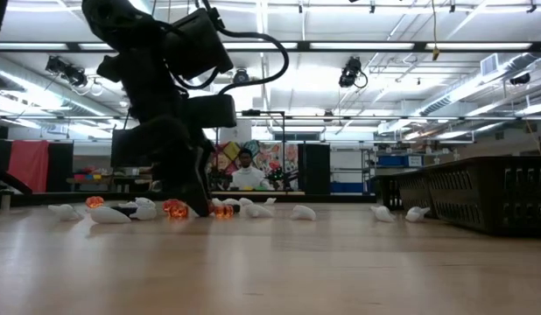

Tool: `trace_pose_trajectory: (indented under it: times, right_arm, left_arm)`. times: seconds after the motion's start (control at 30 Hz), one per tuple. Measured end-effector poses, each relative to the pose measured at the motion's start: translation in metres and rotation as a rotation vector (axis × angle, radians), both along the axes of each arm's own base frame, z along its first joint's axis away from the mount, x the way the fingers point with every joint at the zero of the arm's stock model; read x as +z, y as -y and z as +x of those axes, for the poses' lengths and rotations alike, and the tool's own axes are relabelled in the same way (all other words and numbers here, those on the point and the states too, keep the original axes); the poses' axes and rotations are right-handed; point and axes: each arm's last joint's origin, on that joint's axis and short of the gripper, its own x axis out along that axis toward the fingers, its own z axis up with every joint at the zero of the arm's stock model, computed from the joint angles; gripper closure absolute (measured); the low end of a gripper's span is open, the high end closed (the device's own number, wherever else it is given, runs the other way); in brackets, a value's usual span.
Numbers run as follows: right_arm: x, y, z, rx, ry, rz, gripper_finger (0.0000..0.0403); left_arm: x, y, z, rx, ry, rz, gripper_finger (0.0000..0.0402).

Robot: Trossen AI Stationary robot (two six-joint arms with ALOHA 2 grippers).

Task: Sort Halloween decoration
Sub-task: Put the orange pumpkin toy into the center black bin

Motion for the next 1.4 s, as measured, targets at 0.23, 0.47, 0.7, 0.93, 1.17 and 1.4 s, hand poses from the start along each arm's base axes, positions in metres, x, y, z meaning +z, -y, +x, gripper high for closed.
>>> trace_pose_trajectory:
  times: [0.23, 0.47, 0.7, 0.93, 1.17, 1.4]
  right_arm:
    - [0.0, 0.0, 0.0, 0.004, -0.003, -0.006, 0.0235]
    - [0.0, 0.0, 0.0, 0.005, -0.004, -0.01, 0.0235]
    - [0.0, 0.001, 0.0, 0.003, -0.003, -0.011, 0.0235]
    - [0.001, 0.001, 0.0, 0.0, 0.004, -0.007, 0.0235]
    - [0.001, 0.001, 0.0, -0.001, 0.008, -0.008, 0.0235]
    - [0.001, 0.001, 0.001, -0.001, 0.014, -0.009, 0.0235]
  left_arm:
    - [0.008, 0.0, 0.008, 0.001, 0.043, -0.002, 0.0287]
    - [0.023, 0.0, 0.022, -0.015, 0.132, 0.003, 0.0287]
    - [0.032, -0.007, 0.045, -0.054, 0.212, 0.037, 0.0287]
    - [0.046, -0.012, 0.101, -0.043, 0.311, 0.045, 0.0287]
    - [0.066, -0.009, 0.16, -0.11, 0.443, 0.073, 0.0287]
    - [0.059, -0.011, 0.214, -0.121, 0.506, 0.077, 0.0287]
